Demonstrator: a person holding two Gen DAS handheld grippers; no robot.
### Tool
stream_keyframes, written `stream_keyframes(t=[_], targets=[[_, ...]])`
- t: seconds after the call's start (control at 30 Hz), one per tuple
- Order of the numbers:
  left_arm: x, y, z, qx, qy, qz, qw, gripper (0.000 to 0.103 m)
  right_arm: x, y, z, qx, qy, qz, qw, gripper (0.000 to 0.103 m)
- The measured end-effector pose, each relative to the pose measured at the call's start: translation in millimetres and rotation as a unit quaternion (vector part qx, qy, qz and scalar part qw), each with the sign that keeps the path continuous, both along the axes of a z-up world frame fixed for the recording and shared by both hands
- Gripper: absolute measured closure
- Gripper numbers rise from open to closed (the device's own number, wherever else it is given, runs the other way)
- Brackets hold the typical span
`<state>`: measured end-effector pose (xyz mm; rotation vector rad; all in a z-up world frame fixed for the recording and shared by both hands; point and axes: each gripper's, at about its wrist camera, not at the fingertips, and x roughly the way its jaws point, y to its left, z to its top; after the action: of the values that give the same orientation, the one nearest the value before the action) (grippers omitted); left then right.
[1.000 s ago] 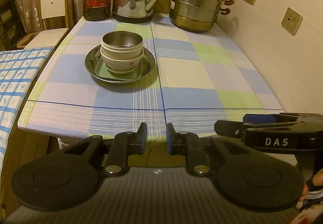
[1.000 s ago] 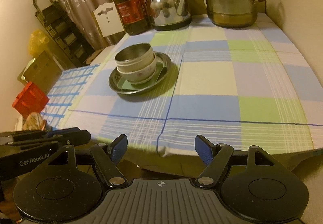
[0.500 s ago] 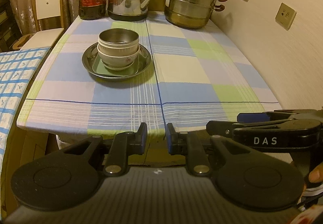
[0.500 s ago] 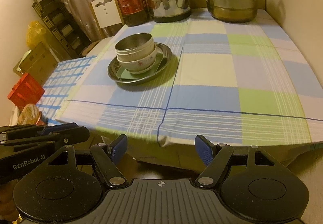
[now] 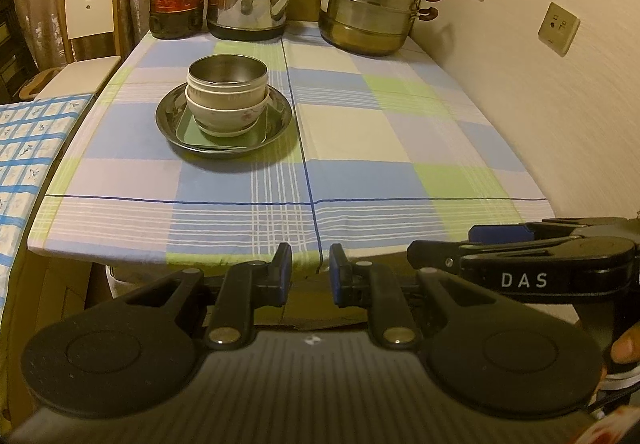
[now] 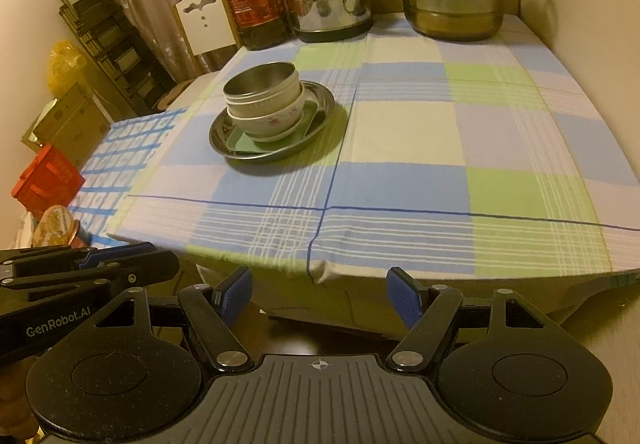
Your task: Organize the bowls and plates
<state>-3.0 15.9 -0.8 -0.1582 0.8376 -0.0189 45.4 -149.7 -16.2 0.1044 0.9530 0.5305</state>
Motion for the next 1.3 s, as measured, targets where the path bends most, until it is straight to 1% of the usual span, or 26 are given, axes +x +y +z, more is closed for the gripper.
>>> stream_keyframes(t=[1.3], targets=[[2.3,0.5,0.4,-0.001,0.0,0.001,1.0,0.086,0.1,-1.3,1.0,-0.001,0.0,-0.001,1.0,0.029]])
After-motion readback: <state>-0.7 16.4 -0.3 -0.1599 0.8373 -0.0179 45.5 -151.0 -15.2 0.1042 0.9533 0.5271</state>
